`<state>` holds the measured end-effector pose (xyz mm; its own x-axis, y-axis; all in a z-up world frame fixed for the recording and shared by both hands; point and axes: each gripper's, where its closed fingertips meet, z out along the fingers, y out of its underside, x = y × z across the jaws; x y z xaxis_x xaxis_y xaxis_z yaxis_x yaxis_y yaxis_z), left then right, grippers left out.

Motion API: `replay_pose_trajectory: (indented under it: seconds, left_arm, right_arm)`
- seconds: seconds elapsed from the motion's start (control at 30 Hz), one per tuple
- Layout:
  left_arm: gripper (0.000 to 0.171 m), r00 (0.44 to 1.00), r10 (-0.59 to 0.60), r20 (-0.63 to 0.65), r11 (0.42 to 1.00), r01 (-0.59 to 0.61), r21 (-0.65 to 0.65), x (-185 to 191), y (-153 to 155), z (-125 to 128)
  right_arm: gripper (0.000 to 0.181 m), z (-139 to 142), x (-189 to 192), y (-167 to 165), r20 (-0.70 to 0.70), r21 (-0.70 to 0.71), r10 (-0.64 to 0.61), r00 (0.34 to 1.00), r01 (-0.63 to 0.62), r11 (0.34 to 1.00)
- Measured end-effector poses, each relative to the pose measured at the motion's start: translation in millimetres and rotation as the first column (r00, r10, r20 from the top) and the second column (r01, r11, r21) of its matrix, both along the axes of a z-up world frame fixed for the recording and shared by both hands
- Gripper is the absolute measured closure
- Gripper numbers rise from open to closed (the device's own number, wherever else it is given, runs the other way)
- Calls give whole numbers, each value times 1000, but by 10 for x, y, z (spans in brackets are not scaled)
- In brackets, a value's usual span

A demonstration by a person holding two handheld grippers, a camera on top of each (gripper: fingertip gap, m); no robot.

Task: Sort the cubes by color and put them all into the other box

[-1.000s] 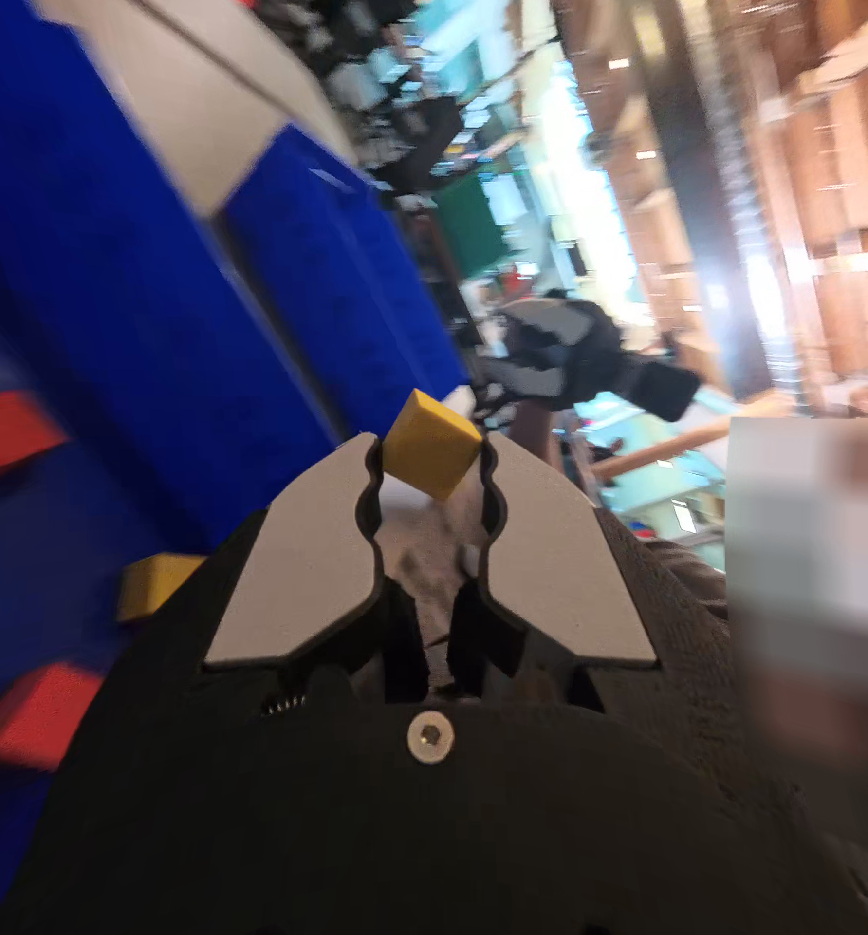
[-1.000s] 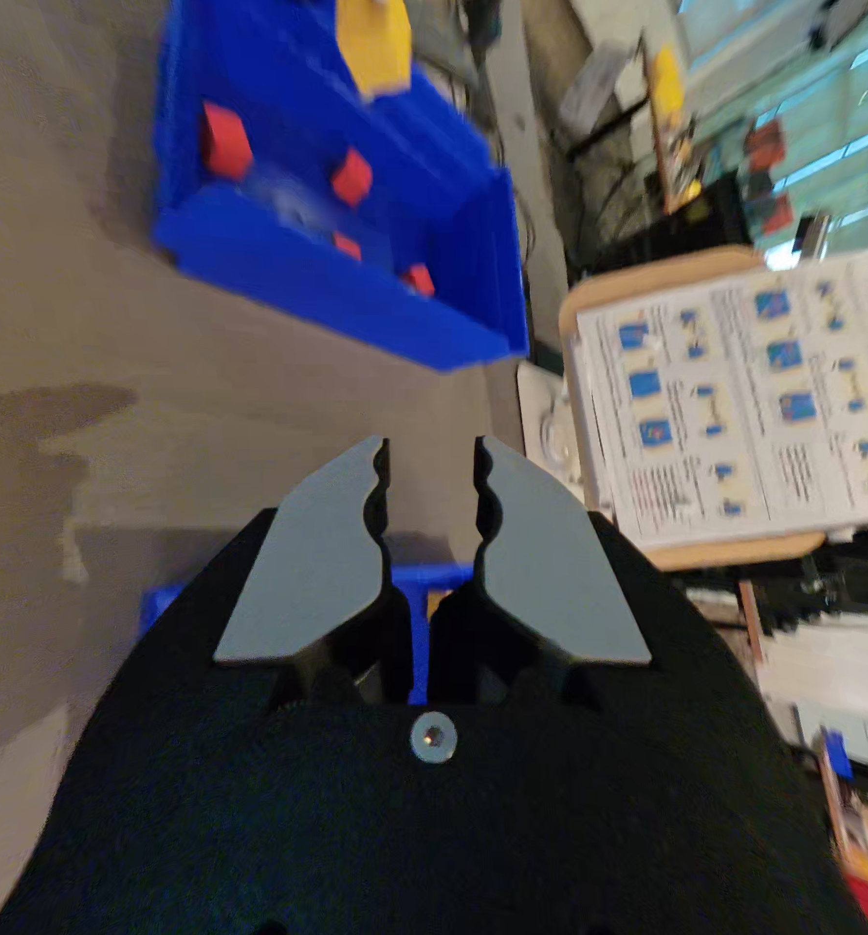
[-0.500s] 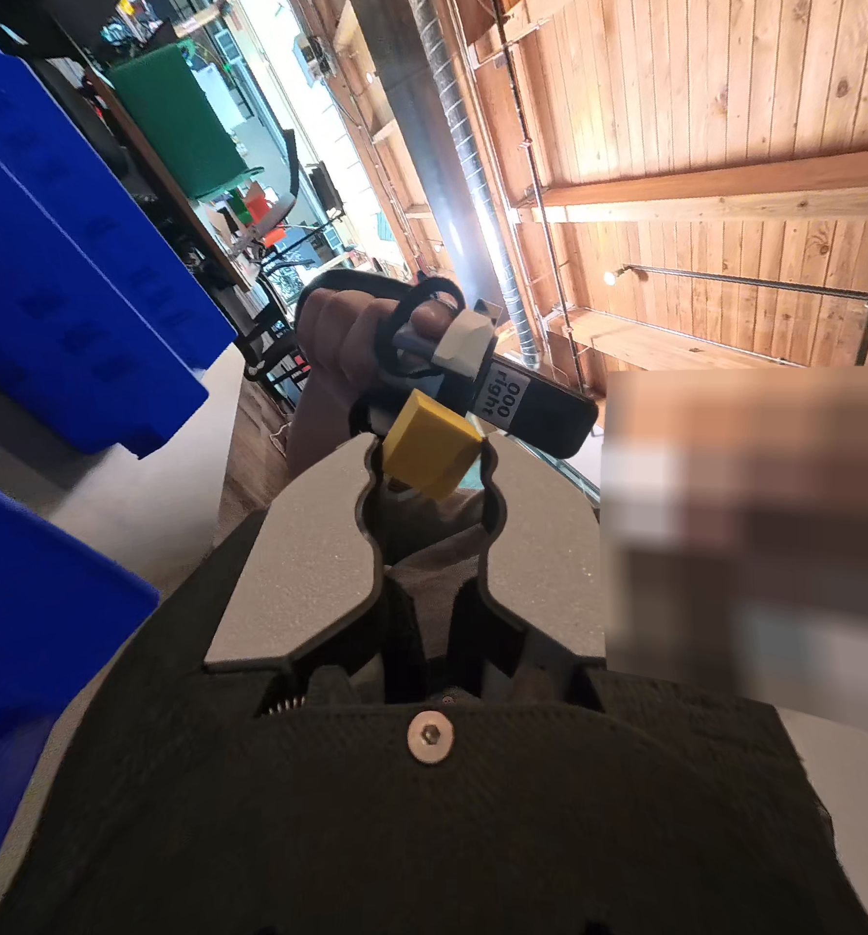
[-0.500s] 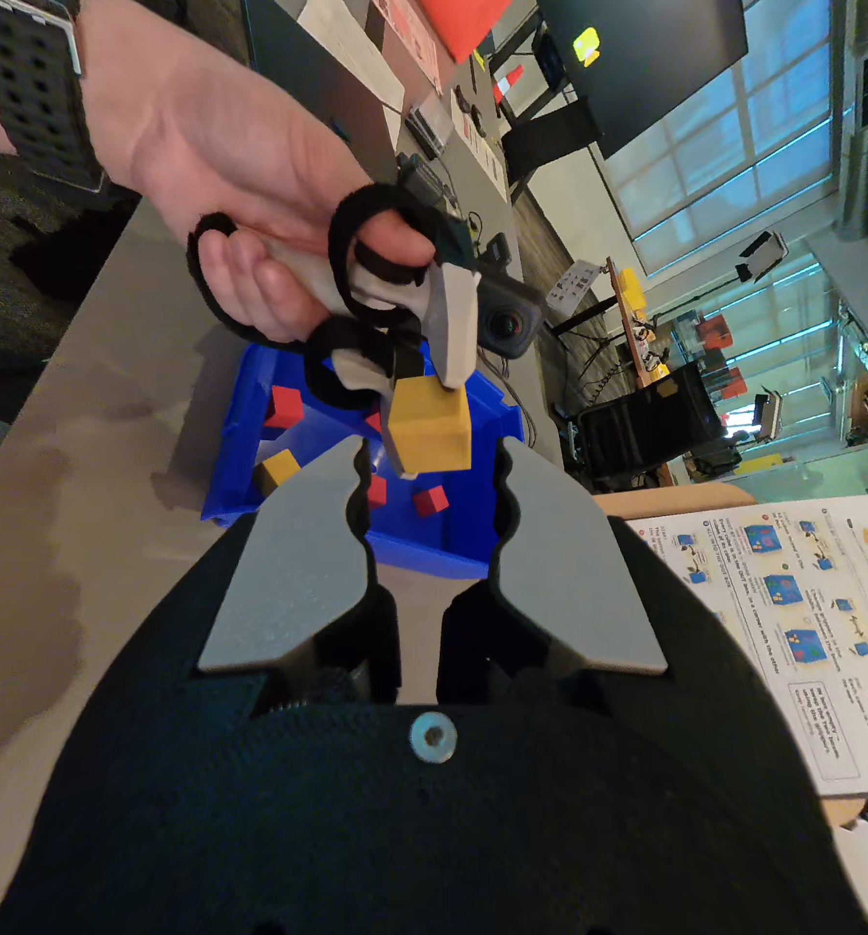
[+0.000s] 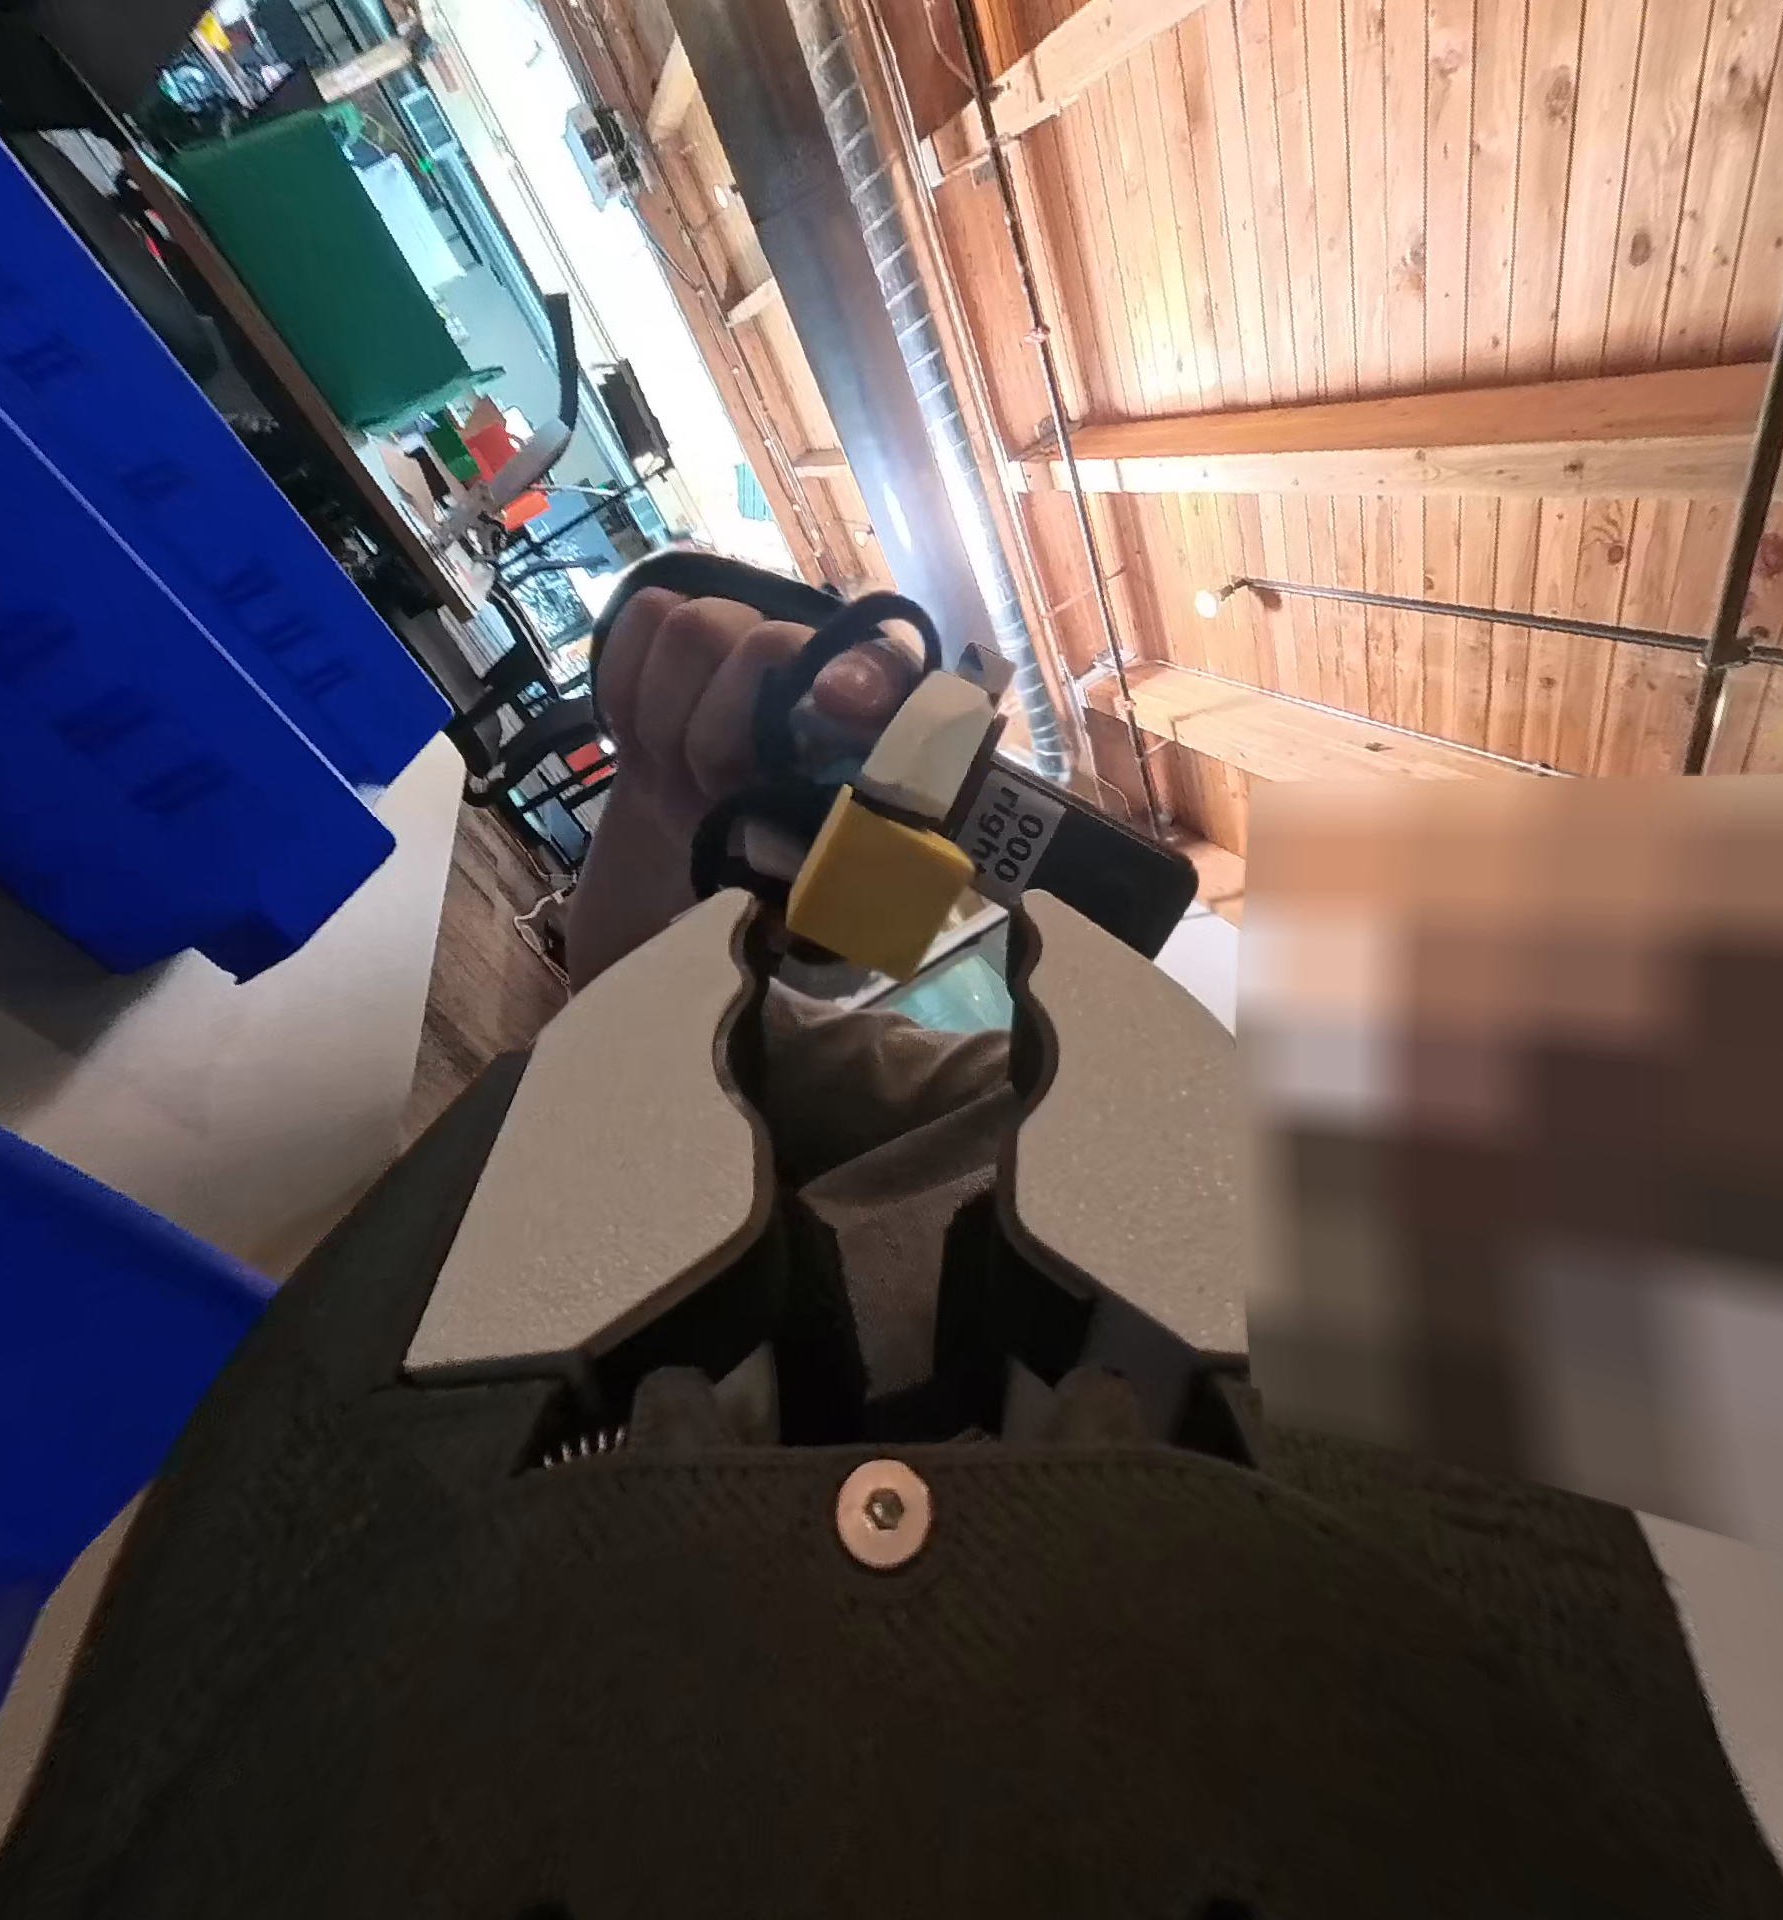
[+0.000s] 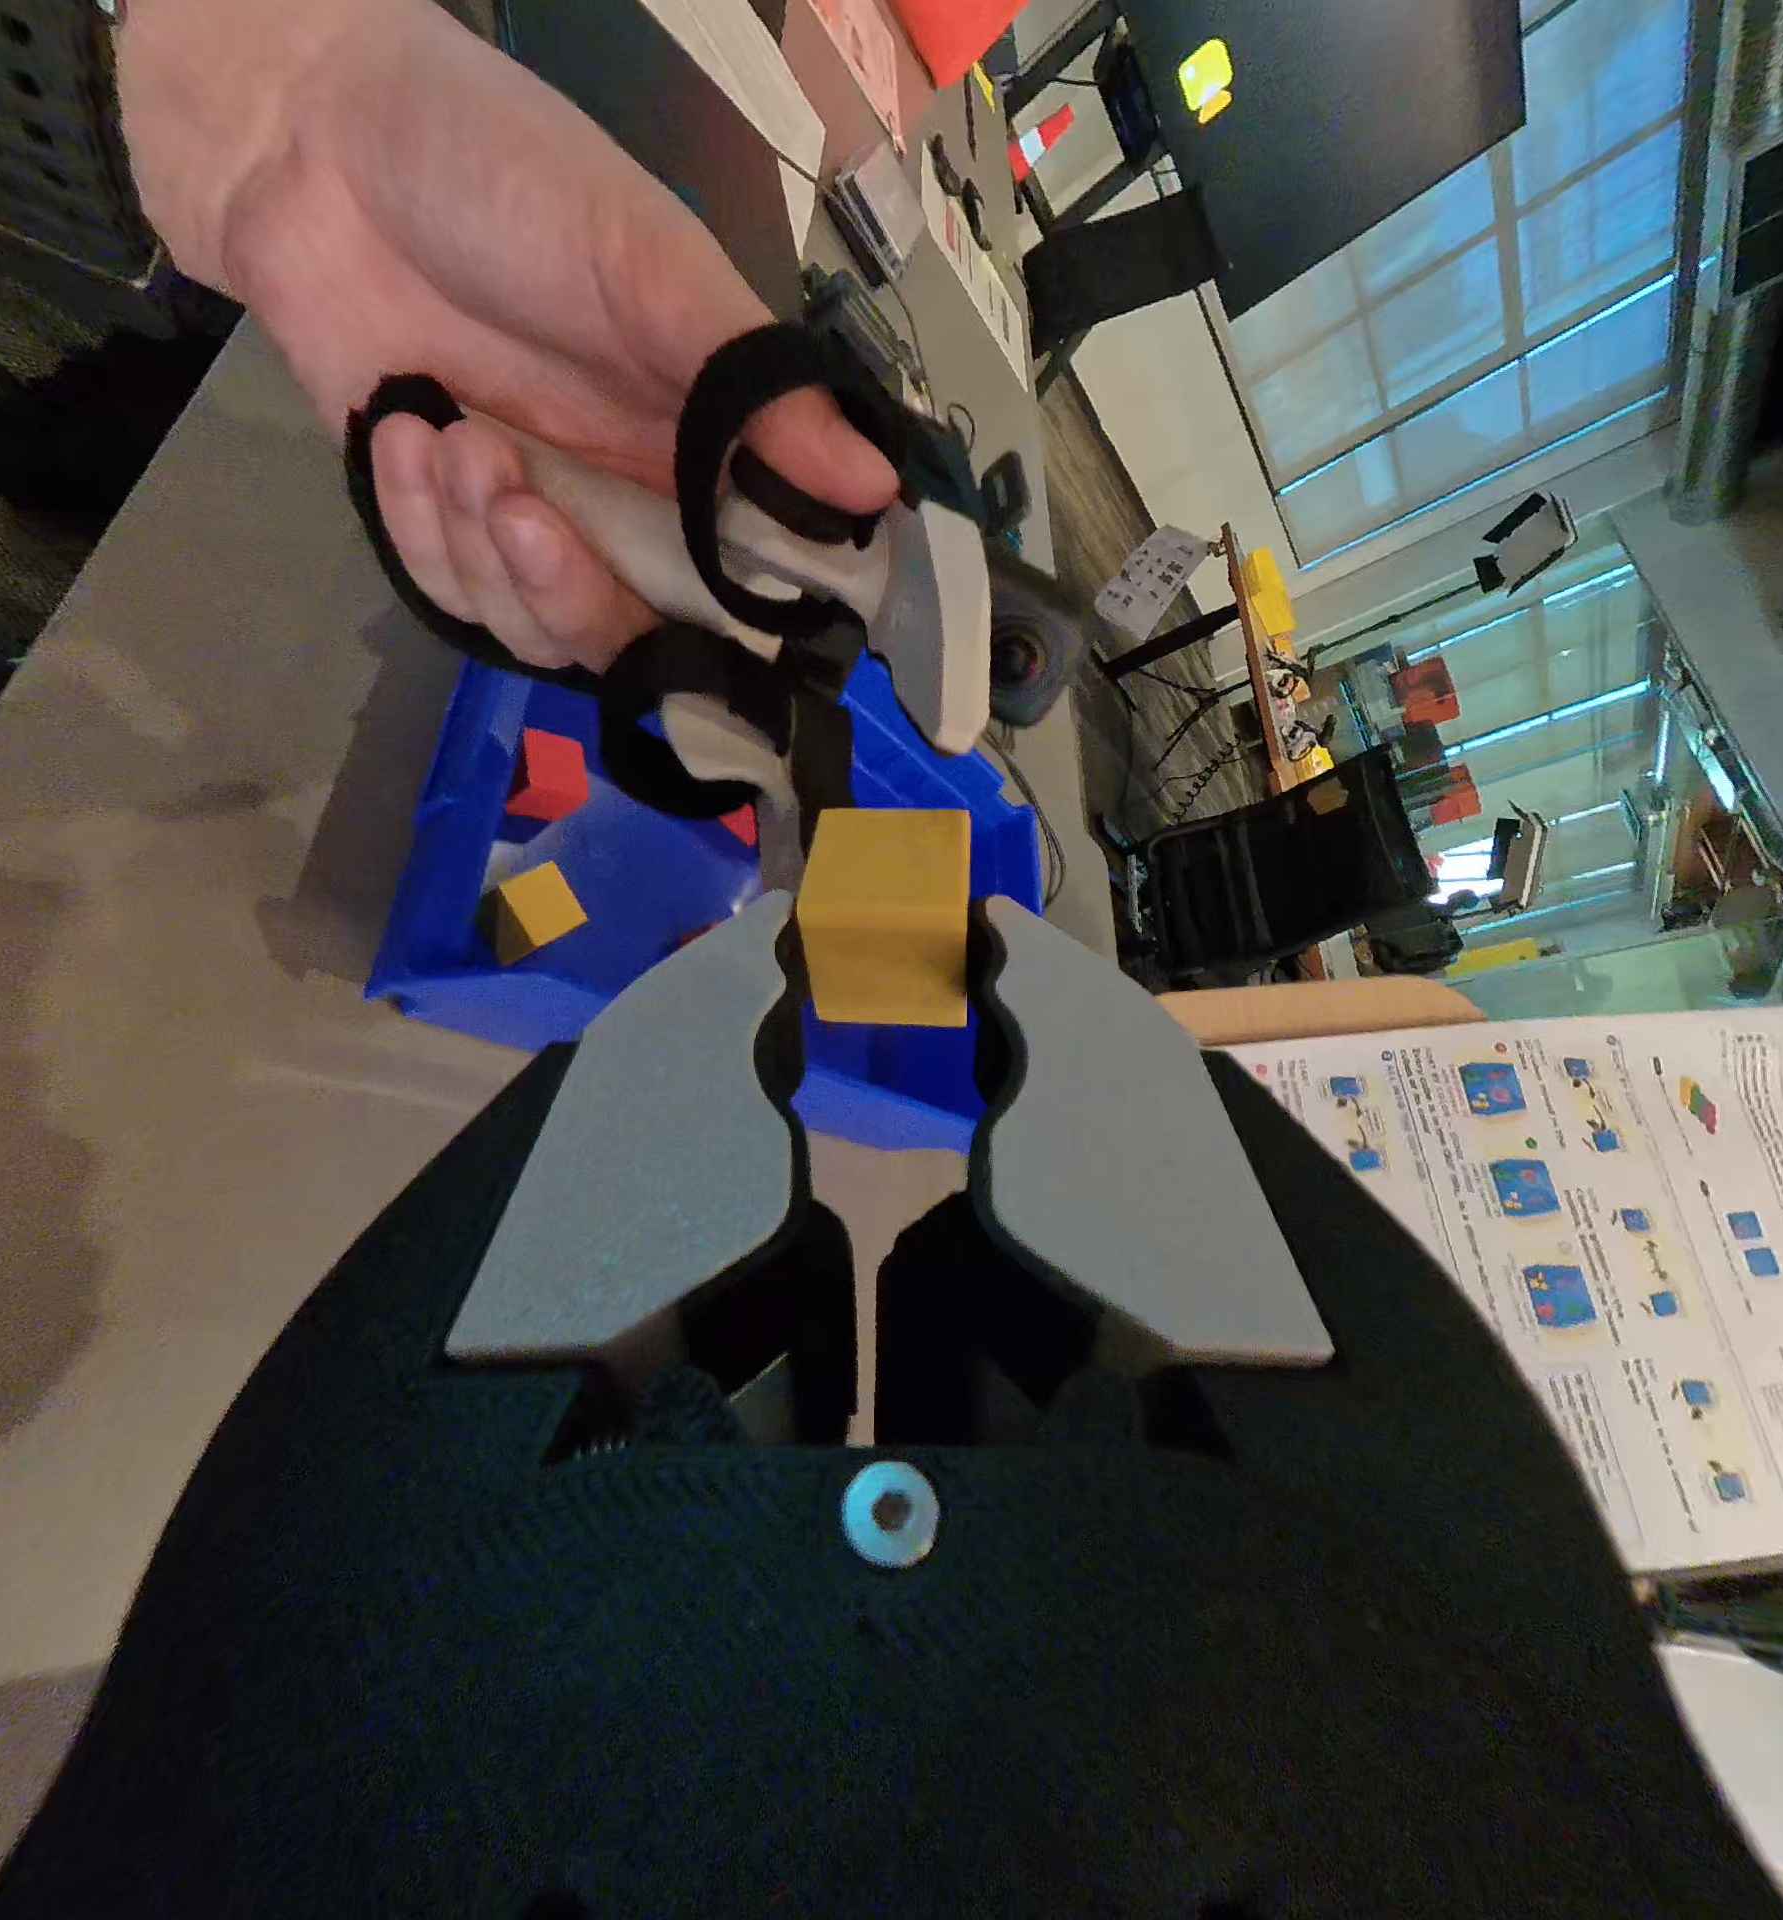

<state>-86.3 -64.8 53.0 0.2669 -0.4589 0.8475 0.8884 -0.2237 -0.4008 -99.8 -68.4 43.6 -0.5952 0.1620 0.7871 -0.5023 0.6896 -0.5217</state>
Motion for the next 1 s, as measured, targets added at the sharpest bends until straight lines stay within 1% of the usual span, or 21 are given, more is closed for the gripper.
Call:
replay_pose_trajectory:
  seconds: [0.03, 0.1, 0.17, 0.2, 0.23, 0.27, 0.3, 0.33, 0.37, 0.43, 0.5, 0.53, 0.63, 0.7, 0.8, 0.9, 1.0]
  left_arm:
    - [127, 1000, 19, -5, 1000, -19, -10, -33, 0, 2]
    - [132, 997, 68, -38, 996, -70, -55, -106, 3, -8]
    - [132, 990, 101, -101, 988, -112, -108, -143, -33, -6]
    - [136, 983, 122, -139, 982, -140, -130, -165, -65, 2]
    - [137, 974, 147, -171, 976, -171, -137, -191, -105, 30]
    - [139, 965, 170, -200, 970, -200, -140, -211, -147, 53]
    - [140, 955, 189, -228, 963, -225, -147, -224, -185, 60]
    - [141, 947, 204, -249, 957, -246, -151, -235, -220, 63]
    - [142, 943, 212, -256, 955, -256, -150, -243, -248, 74]
    - [143, 946, 205, -250, 960, -244, -136, -231, -291, 119]
    - [143, 943, 215, -254, 960, -252, -124, -233, -326, 154]
    - [143, 941, 219, -259, 959, -257, -122, -233, -341, 162]
    - [144, 939, 226, -259, 958, -263, -118, -231, -393, 174]
    - [144, 938, 233, -256, 957, -268, -114, -244, -429, 179]
    - [144, 937, 238, -256, 956, -273, -109, -253, -475, 187]
    - [143, 933, 249, -259, 954, -282, -99, -268, -517, 211]
    - [144, 930, 253, -266, 953, -287, -99, -284, -536, 222]
  right_arm:
    - [153, 16, -18, 75, 4, 5, -16, 1000, 16, 1000]
    - [153, 57, -105, 344, 8, 30, -78, 997, 78, 997]
    - [152, 97, -275, 786, 39, 61, -186, 982, 184, 981]
    - [153, 79, -370, 1045, 87, 81, -246, 965, 239, 968]
    - [152, 10, -468, 1327, 166, 121, -319, 933, 302, 946]
    - [152, -101, -558, 1619, 246, 181, -397, 884, 361, 915]
    - [152, -245, -621, 1905, 319, 261, -474, 821, 405, 876]
    - [152, -374, -680, 2163, 360, 335, -544, 758, 439, 834]
    - [152, -497, -723, 2360, 390, 388, -584, 712, 448, 806]
    - [152, -746, -790, 2628, 439, 475, -633, 638, 434, 766]
    - [152, -999, -836, 2794, 475, 547, -665, 577, 398, 736]
    - [152, -1125, -843, 2834, 499, 570, -668, 553, 371, 733]
    - [152, -1454, -892, 2914, 540, 623, -685, 490, 315, 716]
    - [152, -1616, -945, 2933, 567, 633, -690, 451, 298, 715]
    - [152, -1784, -1026, 2988, 583, 648, -704, 406, 290, 704]
    - [151, -1922, -1048, 3058, 597, 675, -724, 345, 272, 686]
    - [151, -1986, -1070, 3051, 606, 680, -724, 329, 258, 687]
